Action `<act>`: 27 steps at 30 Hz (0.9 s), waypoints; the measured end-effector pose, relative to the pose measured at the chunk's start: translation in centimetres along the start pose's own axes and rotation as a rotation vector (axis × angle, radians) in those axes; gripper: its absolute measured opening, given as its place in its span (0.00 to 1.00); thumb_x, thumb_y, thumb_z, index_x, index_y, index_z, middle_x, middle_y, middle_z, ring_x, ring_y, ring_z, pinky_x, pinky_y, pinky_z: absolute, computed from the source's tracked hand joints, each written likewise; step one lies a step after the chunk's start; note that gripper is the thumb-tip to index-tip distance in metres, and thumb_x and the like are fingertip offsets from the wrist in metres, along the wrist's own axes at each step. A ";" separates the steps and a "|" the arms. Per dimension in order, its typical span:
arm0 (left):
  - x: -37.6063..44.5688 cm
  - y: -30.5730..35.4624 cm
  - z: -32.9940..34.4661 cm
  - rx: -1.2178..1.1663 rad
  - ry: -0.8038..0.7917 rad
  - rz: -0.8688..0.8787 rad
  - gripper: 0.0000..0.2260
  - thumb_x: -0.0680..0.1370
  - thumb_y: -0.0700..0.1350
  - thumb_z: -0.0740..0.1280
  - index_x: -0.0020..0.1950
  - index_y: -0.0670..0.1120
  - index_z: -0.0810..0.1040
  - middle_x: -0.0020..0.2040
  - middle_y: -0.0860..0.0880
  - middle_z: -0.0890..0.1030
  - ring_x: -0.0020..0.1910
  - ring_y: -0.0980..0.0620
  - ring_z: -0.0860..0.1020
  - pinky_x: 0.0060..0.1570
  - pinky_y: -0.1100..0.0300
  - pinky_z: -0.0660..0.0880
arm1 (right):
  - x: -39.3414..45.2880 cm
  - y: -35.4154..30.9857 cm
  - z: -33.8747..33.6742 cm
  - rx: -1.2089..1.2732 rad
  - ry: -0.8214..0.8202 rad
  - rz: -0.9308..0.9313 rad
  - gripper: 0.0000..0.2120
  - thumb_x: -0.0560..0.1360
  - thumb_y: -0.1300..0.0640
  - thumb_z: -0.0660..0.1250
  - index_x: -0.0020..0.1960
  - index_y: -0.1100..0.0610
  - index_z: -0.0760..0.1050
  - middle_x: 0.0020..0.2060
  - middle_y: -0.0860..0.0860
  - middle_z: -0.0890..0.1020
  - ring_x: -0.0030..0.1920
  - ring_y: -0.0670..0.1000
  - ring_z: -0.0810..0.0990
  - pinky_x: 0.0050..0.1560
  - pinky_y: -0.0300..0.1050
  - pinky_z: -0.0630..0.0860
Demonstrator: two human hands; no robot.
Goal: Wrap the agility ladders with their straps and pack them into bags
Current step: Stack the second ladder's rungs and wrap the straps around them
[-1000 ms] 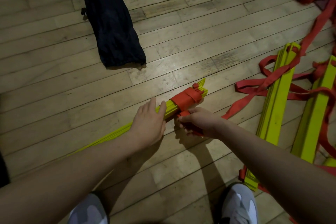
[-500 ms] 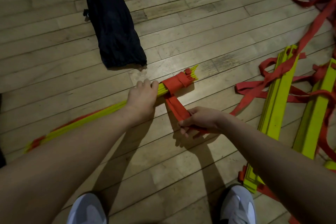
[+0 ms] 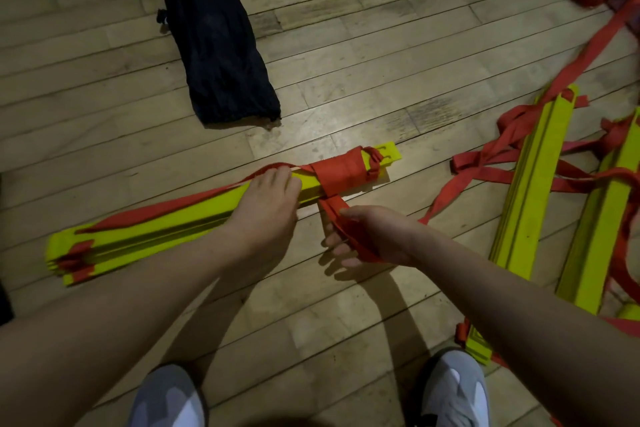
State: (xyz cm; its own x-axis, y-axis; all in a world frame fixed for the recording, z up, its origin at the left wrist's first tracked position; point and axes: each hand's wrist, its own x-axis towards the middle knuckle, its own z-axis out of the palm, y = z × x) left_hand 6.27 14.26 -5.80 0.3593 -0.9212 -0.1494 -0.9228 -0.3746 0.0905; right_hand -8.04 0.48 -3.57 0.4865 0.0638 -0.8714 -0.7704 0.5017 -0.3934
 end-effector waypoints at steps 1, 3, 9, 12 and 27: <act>0.5 -0.3 -0.8 -0.086 0.010 -0.026 0.14 0.75 0.43 0.68 0.56 0.38 0.70 0.56 0.38 0.70 0.51 0.39 0.74 0.45 0.48 0.72 | 0.0 0.2 0.0 -0.010 0.013 0.001 0.14 0.82 0.51 0.53 0.53 0.58 0.73 0.39 0.52 0.82 0.38 0.49 0.79 0.43 0.47 0.76; 1.6 -1.0 -2.0 -0.160 -0.024 -0.050 0.23 0.76 0.46 0.68 0.66 0.39 0.65 0.63 0.40 0.64 0.56 0.42 0.71 0.47 0.51 0.73 | 0.0 0.6 0.1 -0.032 0.044 -0.011 0.12 0.82 0.54 0.55 0.54 0.59 0.73 0.40 0.53 0.82 0.38 0.49 0.79 0.42 0.46 0.76; 2.7 -1.1 -1.7 0.086 -0.171 -0.067 0.24 0.76 0.55 0.65 0.67 0.43 0.68 0.72 0.41 0.61 0.69 0.41 0.61 0.67 0.47 0.60 | 0.0 0.4 0.5 -0.074 0.071 -0.055 0.11 0.82 0.55 0.56 0.52 0.60 0.74 0.41 0.53 0.82 0.38 0.50 0.80 0.42 0.47 0.76; 2.2 -0.6 -1.4 0.054 -0.159 -0.090 0.20 0.77 0.51 0.65 0.65 0.44 0.67 0.64 0.43 0.70 0.61 0.43 0.71 0.57 0.51 0.69 | 0.0 0.0 0.7 -0.066 0.088 -0.114 0.10 0.82 0.57 0.57 0.53 0.60 0.74 0.40 0.54 0.82 0.39 0.51 0.80 0.42 0.48 0.77; 2.2 0.1 -1.6 0.047 -0.150 0.012 0.27 0.71 0.57 0.70 0.62 0.43 0.67 0.59 0.43 0.67 0.58 0.45 0.69 0.55 0.54 0.69 | 0.4 0.6 1.9 -0.186 0.341 -0.344 0.13 0.80 0.52 0.63 0.39 0.56 0.73 0.28 0.50 0.75 0.25 0.47 0.70 0.26 0.39 0.65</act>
State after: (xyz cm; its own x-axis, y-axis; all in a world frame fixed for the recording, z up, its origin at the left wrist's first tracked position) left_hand 7.23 12.08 -4.54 0.3265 -0.8982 -0.2943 -0.9337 -0.3549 0.0473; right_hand -7.56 2.46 -3.61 0.5867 -0.3779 -0.7163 -0.6646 0.2807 -0.6925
